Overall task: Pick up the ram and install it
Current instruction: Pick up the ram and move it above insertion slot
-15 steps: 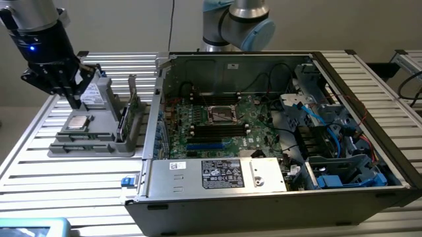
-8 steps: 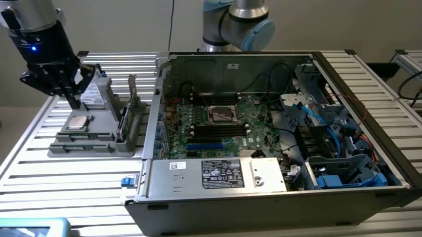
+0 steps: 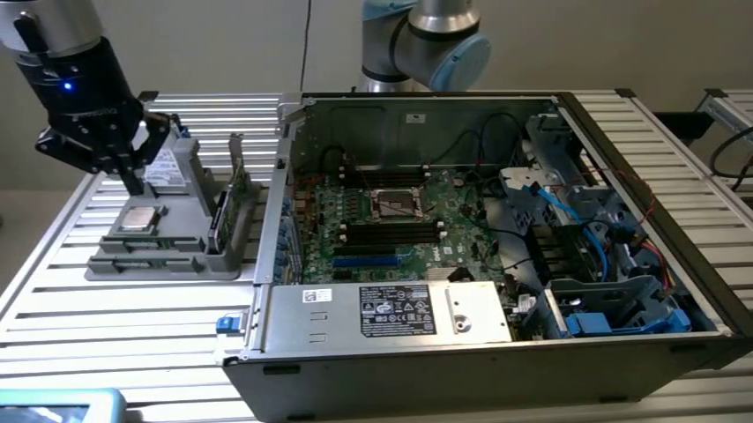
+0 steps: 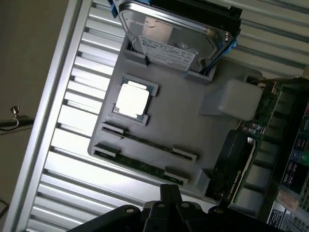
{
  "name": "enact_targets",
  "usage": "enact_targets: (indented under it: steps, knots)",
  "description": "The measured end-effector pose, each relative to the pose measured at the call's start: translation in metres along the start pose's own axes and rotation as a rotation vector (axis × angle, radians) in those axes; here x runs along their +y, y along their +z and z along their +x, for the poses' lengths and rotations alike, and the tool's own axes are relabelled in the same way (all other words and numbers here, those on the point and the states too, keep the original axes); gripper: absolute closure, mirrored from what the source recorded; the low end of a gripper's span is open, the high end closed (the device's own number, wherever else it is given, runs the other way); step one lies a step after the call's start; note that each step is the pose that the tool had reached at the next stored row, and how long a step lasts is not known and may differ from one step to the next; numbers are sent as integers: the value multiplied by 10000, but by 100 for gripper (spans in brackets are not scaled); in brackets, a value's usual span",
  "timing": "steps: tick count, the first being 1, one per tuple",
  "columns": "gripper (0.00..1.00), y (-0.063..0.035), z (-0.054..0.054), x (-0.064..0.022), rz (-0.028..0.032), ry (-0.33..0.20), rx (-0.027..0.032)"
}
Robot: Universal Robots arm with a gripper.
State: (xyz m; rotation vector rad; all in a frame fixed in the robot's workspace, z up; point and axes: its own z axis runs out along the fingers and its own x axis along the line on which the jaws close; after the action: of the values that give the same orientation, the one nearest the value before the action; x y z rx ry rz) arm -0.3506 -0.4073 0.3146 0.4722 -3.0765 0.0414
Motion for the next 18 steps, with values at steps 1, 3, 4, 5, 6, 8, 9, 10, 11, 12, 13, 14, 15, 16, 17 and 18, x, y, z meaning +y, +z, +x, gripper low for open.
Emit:
enact_targets:
  steps: [1,3,4,5,6,8,9,10,11,12,13,14,15,16,17,18]
  knots:
    - [89,0,0,0,-1,-187,-6]
    - [89,0,1,0,-14,-545,-21]
    - [89,0,1,1,-24,-730,-30]
    - [89,0,1,0,-34,-910,-40]
    - [89,1,1,0,-46,-1092,-52]
    - [89,2,1,0,-70,-1468,-74]
    - [89,2,1,0,-84,-1637,-86]
    - [89,2,0,0,-98,-1817,-100]
    - [89,3,0,0,-111,-2014,-113]
    - [89,3,1,0,-122,-2193,-127]
    - [89,4,0,0,-133,-2374,-142]
    - [89,4,0,0,-140,-2548,-154]
    - [89,4,0,0,-147,-2734,-169]
    - [89,4,0,0,-154,-2919,-183]
    - [89,4,0,0,-161,-3099,-197]
    - [89,4,0,0,-168,-3280,-211]
